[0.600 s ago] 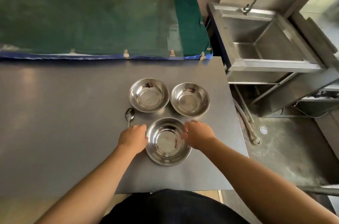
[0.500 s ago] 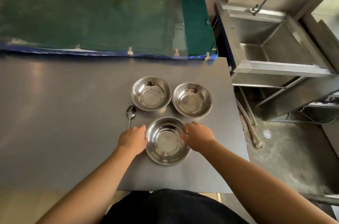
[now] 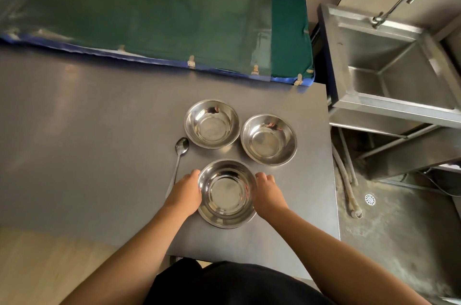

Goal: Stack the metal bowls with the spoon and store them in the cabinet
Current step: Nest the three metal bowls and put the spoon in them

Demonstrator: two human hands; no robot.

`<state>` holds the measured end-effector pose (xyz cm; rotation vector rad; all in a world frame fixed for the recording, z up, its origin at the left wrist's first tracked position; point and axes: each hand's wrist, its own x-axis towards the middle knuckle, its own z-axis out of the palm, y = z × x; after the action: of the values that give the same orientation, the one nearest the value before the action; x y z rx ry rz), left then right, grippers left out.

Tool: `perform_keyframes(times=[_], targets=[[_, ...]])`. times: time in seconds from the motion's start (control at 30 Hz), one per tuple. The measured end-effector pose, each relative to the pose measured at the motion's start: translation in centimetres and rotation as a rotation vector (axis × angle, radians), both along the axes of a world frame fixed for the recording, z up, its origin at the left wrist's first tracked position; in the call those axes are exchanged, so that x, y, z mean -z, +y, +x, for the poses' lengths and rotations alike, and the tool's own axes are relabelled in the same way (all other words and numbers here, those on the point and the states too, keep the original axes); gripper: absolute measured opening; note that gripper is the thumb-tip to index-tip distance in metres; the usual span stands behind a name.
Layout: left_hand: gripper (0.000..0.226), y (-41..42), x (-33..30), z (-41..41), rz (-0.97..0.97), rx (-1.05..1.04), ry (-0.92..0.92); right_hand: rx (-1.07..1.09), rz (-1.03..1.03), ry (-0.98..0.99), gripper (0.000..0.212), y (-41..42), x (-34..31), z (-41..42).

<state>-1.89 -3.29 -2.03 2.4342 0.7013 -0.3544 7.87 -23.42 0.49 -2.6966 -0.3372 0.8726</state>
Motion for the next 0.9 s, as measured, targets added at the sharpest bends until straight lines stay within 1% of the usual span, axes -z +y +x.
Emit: perform_keyframes(times=[0.2, 0.37, 0.53, 0.7, 0.9], targets=[[0.033, 1.2, -0.8, 0.3, -0.006, -0.034, -0.028, 0.049, 0.043, 0.036, 0.037, 0.9, -0.4, 0.4], [0.042, 3.9, -2.1, 0.5, 0.022, -0.043, -0.110, 0.066, 0.132, 0.038, 0.046, 2.5, -1.4, 1.1], [0.042, 6.6, -3.2, 1.6, 0.062, -0.059, -0.165, 0.063, 0.202, -0.017, 0.039, 5.0, -2.7, 2.8], [0.043, 8.8, -3.8, 4.4, 0.069, -0.053, -0.201, 0.032, 0.184, -0.082, 0.044, 7.2, -3.8, 5.6], [0.041, 10.7, -4.0, 8.5, 0.083, -0.039, -0.219, 0.041, 0.161, -0.098, 0.052, 9.3, -4.0, 9.2]])
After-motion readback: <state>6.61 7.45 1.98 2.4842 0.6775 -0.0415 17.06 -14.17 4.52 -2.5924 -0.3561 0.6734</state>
